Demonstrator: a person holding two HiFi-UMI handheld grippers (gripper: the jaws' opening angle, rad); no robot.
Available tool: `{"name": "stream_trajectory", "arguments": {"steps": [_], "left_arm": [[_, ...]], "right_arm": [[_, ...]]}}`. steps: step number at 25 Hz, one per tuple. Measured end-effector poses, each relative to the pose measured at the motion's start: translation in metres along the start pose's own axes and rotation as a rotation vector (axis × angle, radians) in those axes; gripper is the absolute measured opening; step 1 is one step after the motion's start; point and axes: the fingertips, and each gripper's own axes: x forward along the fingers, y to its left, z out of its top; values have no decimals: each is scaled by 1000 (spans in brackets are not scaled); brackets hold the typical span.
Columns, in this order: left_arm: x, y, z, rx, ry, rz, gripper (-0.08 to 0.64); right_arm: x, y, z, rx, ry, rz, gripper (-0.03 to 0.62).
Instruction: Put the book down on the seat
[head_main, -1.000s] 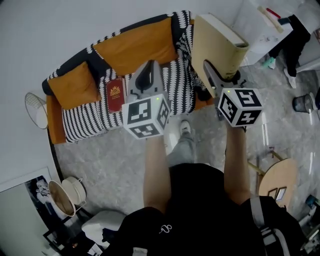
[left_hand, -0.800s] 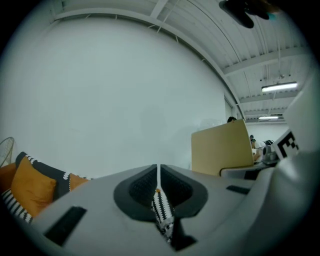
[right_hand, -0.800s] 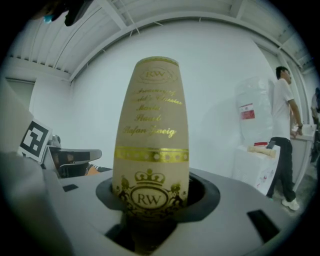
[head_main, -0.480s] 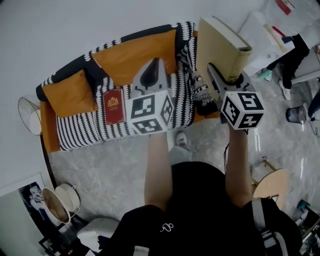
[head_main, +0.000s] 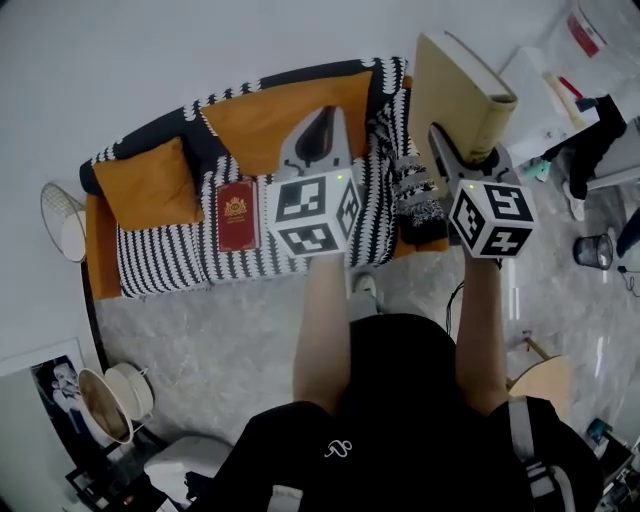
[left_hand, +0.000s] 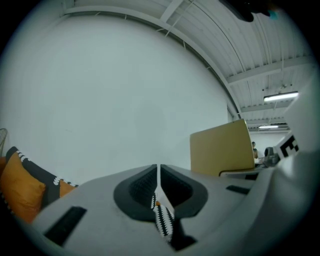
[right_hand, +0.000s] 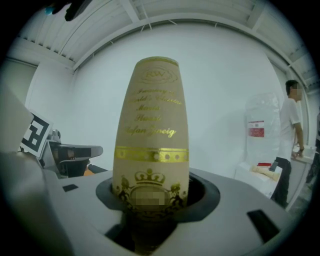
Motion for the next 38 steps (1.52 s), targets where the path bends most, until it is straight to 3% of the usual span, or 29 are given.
{"name": "stream_trajectory", "arguments": {"steps": [10,13,22,31,38], "left_arm": [[27,-27,2,-21,4,-89,26],[33,-25,-4,-65,13,-84,28],[38,-36,-26,-98,50,-107,26],[32,-20,-67,-163,119,-46,28],[33,-4,-126,-215,213,27,26]], "right_arm": [[-14,-21,6,-5,-2,-68,230],[-22,-23,-1,-14,17,-79,230],[-19,-22,-20,-22,80,-67,230],[0,-1,-55,-33,188,29,230],[21,5,-109,-15,300,99,230]]}}
